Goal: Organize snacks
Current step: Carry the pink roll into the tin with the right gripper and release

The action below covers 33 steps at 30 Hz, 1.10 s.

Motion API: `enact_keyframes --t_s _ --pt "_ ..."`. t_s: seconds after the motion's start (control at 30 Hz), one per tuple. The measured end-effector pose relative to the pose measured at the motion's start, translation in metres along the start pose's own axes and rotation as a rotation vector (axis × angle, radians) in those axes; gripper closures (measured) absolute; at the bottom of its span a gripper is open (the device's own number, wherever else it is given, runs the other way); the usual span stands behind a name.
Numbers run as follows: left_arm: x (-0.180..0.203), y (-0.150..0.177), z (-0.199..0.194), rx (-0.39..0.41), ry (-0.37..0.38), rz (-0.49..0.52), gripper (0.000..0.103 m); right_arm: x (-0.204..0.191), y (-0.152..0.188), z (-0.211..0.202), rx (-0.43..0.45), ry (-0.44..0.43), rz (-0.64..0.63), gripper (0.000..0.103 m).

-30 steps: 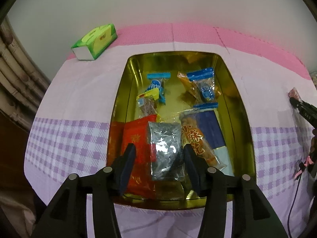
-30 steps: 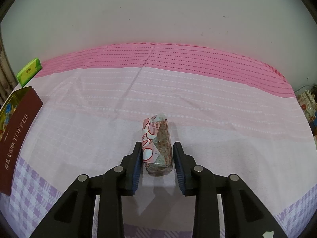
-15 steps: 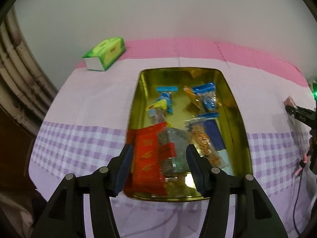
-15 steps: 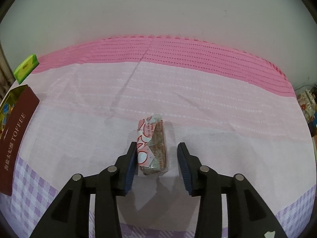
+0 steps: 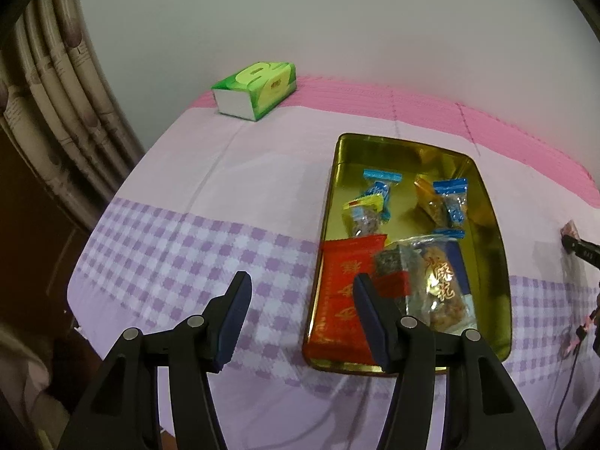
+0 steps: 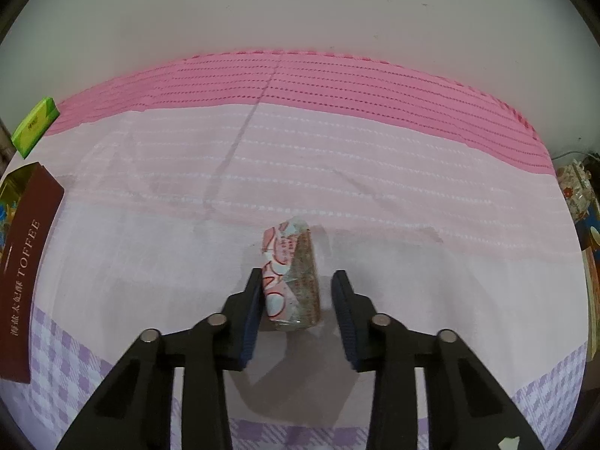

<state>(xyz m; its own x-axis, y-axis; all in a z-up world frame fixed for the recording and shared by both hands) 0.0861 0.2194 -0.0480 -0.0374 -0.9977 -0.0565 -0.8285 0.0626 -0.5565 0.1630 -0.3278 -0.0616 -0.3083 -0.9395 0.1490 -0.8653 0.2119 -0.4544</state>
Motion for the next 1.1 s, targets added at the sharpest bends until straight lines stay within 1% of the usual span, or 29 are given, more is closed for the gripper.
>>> enact_keyframes --t_s 0.1,0.13,0.23,0.3,0.37,0.5,0.63,0.83,0.9,1.0,1.1 --pt "-0.004 0.002 0.001 -0.009 0.003 -0.014 0.045 -0.002 0.002 -0.002 -0.009 0.004 -0.001 0.079" --pt "-0.005 0.002 0.0 -0.007 0.003 -0.018 0.044 -0.003 0.002 -0.002 -0.014 0.004 0.0 0.079" --pt "-0.006 0.001 -0.001 0.001 -0.001 -0.023 0.039 -0.005 0.003 -0.003 -0.021 0.019 0.005 0.08" --pt "-0.007 0.0 -0.001 0.007 -0.018 -0.017 0.038 -0.006 0.005 -0.005 -0.019 0.026 0.008 0.08" --pt "-0.007 0.0 -0.001 0.013 -0.029 -0.008 0.038 -0.011 0.006 -0.01 -0.012 0.018 0.016 0.08" --pt "-0.005 0.001 0.0 0.008 -0.019 -0.008 0.038 -0.03 0.007 -0.022 0.01 -0.009 0.0 0.08" --pt "-0.005 0.001 0.0 0.005 -0.02 -0.008 0.038 -0.063 0.003 -0.04 0.036 -0.071 -0.029 0.08" --pt "-0.01 0.002 0.001 0.005 -0.035 -0.026 0.038 -0.135 0.001 -0.072 0.067 -0.202 -0.097 0.08" --pt "-0.014 0.001 0.0 0.009 -0.043 -0.042 0.038 -0.156 0.002 -0.079 0.067 -0.238 -0.118 0.08" --pt "-0.026 0.0 -0.002 0.023 -0.074 -0.08 0.038 -0.191 0.006 -0.09 0.06 -0.29 -0.145 0.08" --pt "-0.035 0.0 -0.001 0.017 -0.078 -0.117 0.038 -0.225 0.008 -0.1 0.06 -0.328 -0.186 0.08"
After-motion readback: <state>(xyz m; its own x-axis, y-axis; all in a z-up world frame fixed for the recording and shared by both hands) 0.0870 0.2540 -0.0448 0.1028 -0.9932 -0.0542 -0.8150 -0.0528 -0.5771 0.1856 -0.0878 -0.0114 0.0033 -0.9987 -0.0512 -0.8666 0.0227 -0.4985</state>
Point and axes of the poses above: each gripper's, at about its wrist camera, not at the fingertips, and z roughly the way its jaws point, x to its right, y to its underside, the point moved 7 cm from there along z, roughly the way its jaws point, and after that the axes turned 2 degrees about z, right-handed, at the moved point
